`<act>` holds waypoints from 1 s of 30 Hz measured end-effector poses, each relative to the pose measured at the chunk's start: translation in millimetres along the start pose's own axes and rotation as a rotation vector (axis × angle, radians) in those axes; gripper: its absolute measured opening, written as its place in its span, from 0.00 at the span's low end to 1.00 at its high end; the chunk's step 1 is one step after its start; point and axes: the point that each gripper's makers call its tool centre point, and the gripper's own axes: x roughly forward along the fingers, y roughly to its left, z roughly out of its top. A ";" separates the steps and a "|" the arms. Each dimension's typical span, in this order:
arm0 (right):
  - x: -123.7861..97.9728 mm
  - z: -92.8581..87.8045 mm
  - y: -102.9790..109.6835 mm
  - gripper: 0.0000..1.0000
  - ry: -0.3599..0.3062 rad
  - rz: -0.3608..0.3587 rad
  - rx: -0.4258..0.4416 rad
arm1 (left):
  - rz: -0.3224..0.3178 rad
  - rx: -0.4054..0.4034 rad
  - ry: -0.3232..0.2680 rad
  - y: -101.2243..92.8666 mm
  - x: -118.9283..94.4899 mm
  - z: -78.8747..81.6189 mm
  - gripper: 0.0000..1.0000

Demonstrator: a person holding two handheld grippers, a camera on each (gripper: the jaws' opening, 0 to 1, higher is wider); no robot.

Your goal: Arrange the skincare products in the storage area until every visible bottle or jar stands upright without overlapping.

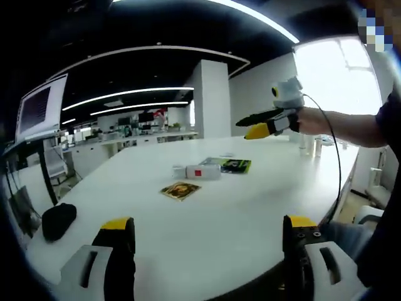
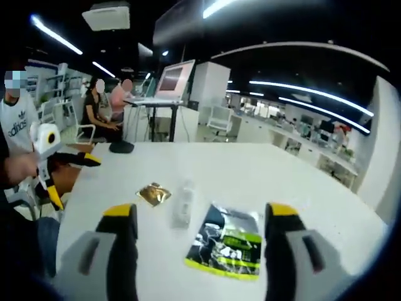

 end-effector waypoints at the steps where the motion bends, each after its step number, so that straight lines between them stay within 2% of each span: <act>1: 2.9 -0.1 1.0 0.84 0.011 0.010 -0.003 | 0.007 0.000 -0.002 1.2 -1.0 0.3 1.00; 10: 34.1 9.6 1.3 0.82 0.090 0.074 -0.031 | 0.026 -0.007 -0.006 1.6 -6.8 1.4 1.00; 12: 42.6 7.2 0.4 0.80 0.129 0.087 -0.034 | 0.028 -0.007 -0.005 0.5 -7.6 1.3 1.00; 14: 51.2 2.4 4.3 0.78 0.178 0.131 -0.038 | 0.032 -0.008 -0.004 -0.2 -8.4 1.5 1.00; 25: 103.0 3.0 4.2 0.76 0.309 0.190 -0.021 | 0.033 -0.008 -0.015 -2.9 -10.0 6.8 1.00; 30: 113.7 -3.0 13.6 0.72 0.362 0.218 -0.014 | 0.025 -0.007 -0.017 -4.9 -9.6 8.0 1.00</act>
